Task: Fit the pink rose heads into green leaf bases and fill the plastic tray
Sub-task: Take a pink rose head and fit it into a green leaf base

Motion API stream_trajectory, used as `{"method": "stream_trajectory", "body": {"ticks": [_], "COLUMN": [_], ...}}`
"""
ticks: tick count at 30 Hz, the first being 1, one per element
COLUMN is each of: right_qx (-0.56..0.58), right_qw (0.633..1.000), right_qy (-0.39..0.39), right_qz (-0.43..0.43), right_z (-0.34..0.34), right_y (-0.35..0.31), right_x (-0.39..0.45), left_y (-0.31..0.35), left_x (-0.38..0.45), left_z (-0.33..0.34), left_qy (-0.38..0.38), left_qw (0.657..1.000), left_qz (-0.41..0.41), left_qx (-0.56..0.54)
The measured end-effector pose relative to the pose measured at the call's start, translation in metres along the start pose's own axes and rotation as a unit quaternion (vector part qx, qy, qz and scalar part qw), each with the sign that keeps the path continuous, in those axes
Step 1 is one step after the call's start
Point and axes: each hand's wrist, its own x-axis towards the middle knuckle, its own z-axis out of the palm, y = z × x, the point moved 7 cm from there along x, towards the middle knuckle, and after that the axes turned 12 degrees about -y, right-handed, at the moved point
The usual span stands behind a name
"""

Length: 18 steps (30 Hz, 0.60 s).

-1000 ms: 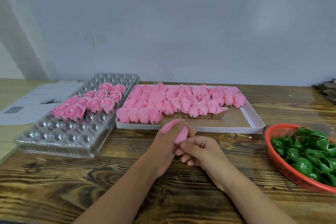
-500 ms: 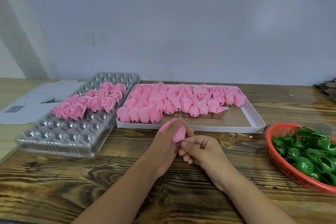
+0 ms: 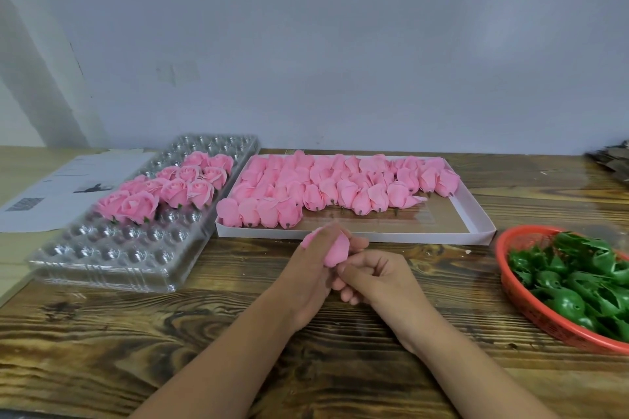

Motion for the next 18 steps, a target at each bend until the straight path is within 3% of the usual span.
{"method": "stream_trajectory", "body": {"ticks": [11, 18], "right_qx": [0.128, 0.242], "right_qw": [0.992, 0.969], "right_qy": [0.009, 0.026], "right_qz": [0.014, 0.037], "right_z": [0.002, -0.001], "right_y": [0.002, 0.006], "right_x": [0.0, -0.001], "left_y": [0.006, 0.011], "left_x": [-0.001, -0.004], "left_z": [0.002, 0.012], "left_qy": [0.034, 0.008], "left_qw": [0.999, 0.997], "left_qz": [0.03, 0.047], "left_qx": [0.006, 0.062]}}
